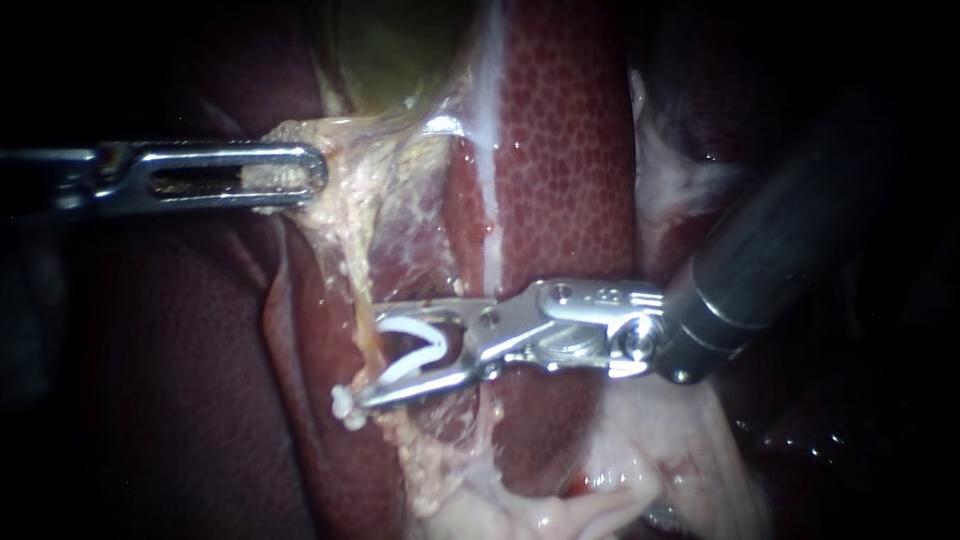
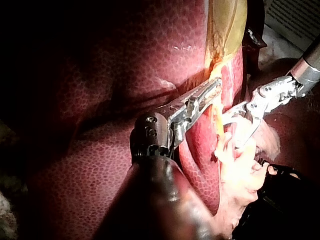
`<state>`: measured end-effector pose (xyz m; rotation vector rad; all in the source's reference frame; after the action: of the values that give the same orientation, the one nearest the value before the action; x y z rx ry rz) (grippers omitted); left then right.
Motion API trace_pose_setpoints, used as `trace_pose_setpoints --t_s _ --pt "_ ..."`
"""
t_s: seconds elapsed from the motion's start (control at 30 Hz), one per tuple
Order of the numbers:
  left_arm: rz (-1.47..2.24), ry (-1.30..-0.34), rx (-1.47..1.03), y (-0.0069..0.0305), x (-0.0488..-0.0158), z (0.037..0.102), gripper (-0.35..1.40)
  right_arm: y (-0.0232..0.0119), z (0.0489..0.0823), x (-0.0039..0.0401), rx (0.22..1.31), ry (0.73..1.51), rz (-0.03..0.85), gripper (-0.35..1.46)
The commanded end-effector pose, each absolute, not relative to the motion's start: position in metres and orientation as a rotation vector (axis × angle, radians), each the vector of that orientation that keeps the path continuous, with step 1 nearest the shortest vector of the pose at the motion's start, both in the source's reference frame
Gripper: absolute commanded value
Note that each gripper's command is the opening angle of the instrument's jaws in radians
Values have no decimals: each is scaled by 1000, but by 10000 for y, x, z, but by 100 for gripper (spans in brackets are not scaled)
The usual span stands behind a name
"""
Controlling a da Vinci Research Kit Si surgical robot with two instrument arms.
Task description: Clipping third clip left tube
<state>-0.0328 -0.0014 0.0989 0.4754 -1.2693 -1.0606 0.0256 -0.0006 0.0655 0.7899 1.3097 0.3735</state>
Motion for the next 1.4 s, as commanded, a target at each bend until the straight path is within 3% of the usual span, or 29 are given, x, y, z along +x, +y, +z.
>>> trace_pose_setpoints --t_s 0.03,0.7,1.4 --pt "-1061 -1269 475 -15 -329 989 -35 -5 655 257 793 1311 380 56" --pt "-1064 -1269 470 -17 -331 989 -35 1 658 282 945 1388 433 55" --pt "-1063 -1269 469 -18 -331 989 -35 12 650 281 955 1394 435 52"
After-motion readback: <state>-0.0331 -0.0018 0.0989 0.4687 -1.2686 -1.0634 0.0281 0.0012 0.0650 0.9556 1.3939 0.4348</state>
